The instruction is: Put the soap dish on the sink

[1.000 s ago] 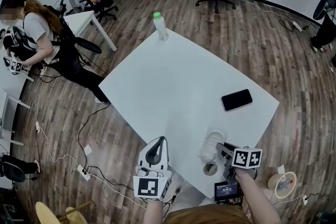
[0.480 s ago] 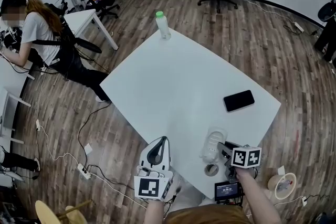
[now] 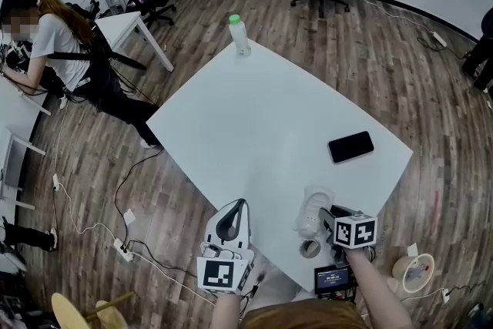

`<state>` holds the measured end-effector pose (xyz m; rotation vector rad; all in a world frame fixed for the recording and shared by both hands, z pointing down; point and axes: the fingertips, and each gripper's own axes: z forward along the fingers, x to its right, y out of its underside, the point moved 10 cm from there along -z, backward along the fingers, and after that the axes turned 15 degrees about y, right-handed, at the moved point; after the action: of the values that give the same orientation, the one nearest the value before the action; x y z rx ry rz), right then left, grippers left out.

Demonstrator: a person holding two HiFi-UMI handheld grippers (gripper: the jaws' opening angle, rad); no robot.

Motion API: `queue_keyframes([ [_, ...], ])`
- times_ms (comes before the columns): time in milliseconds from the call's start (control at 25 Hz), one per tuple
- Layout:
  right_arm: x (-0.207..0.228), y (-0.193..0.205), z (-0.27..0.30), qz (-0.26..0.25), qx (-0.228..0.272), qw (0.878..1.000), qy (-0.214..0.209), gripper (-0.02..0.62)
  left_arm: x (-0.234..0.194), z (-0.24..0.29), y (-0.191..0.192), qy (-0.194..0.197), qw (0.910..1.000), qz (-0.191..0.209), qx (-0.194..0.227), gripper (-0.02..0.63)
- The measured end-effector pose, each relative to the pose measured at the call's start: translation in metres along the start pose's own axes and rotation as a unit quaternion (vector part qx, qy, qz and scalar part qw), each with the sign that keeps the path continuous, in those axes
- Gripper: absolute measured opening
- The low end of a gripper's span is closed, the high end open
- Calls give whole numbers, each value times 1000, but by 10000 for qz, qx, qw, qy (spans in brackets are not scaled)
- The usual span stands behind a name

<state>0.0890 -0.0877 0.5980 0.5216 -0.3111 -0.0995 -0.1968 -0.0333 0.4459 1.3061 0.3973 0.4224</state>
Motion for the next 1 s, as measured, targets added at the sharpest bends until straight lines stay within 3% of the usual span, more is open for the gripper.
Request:
queue_keyframes([
  [600, -6, 5, -5, -817, 234, 9958, 339, 126, 5, -3, 0, -18, 10000, 35, -47, 6],
  [880, -2, 4, -12, -361, 307, 9981, 405, 124, 4, -10, 0, -71, 10000, 18, 16, 6],
  [1000, 0, 3, -17, -413, 336, 9980, 349, 122, 5, -11, 0, -83, 10000, 4, 26, 6],
])
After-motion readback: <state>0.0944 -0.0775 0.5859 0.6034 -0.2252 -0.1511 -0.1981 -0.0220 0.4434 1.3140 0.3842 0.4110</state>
